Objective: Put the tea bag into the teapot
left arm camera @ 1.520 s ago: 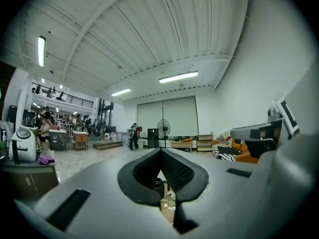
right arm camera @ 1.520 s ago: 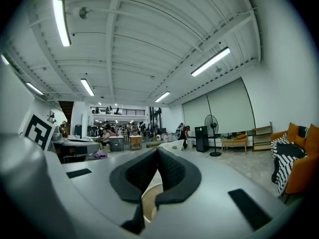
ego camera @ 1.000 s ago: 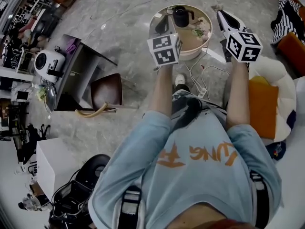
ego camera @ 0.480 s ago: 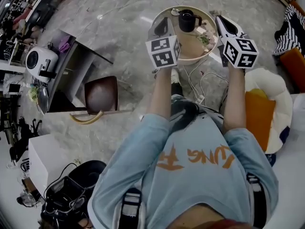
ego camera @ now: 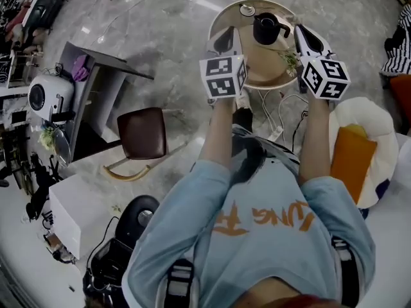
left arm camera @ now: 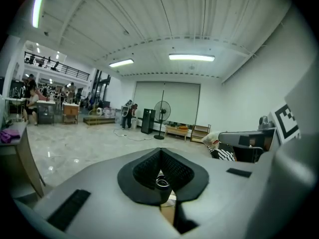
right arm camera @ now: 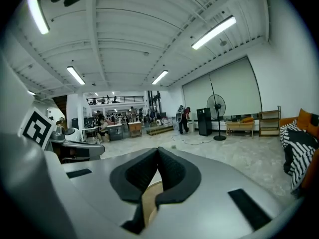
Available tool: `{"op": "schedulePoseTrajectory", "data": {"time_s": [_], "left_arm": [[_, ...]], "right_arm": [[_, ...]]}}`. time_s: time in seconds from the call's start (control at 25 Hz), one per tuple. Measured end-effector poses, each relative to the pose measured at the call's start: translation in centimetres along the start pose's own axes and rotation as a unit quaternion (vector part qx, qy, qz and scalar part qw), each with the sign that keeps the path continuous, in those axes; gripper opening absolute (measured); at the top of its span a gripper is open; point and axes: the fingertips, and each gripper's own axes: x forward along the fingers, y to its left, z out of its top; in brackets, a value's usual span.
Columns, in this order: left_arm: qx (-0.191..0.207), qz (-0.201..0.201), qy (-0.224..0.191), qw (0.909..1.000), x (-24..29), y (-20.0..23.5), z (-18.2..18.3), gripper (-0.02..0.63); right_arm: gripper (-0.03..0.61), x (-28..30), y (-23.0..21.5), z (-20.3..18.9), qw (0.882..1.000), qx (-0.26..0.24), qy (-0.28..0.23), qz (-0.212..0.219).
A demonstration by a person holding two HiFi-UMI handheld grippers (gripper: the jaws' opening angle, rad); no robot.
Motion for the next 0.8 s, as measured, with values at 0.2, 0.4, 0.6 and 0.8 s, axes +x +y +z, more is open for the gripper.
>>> {"op": "schedulePoseTrajectory", "data": {"time_s": [0.2,0.4,0.6,0.8], "left_arm": [[-0.024,-0.048,0.041,0.9977,7.8,1.9,-1.3,0.020],[-0.057,-0.079,0.084,0.9917,14.2,3.1,-3.7,0.020],[-0.073,-0.083,0.109,0.9879,18.8,3.0,-6.1,0.020],[-0.071,-0.095,0.130,0.9844,20.7,2.3,-7.4,0.021]], "right_arm": [[0.014,7.1,-3.2,-2.4,0.999,0.023,0.039,-0.014],[0.014,11.1,-5.4,-4.3,0.995,0.020,0.096,-0.030],[0.014,12.6,-7.6,-6.2,0.990,0.016,0.140,-0.029],[0.014,13.3,-8.8,-7.6,0.985,0.021,0.170,-0.038]]}}
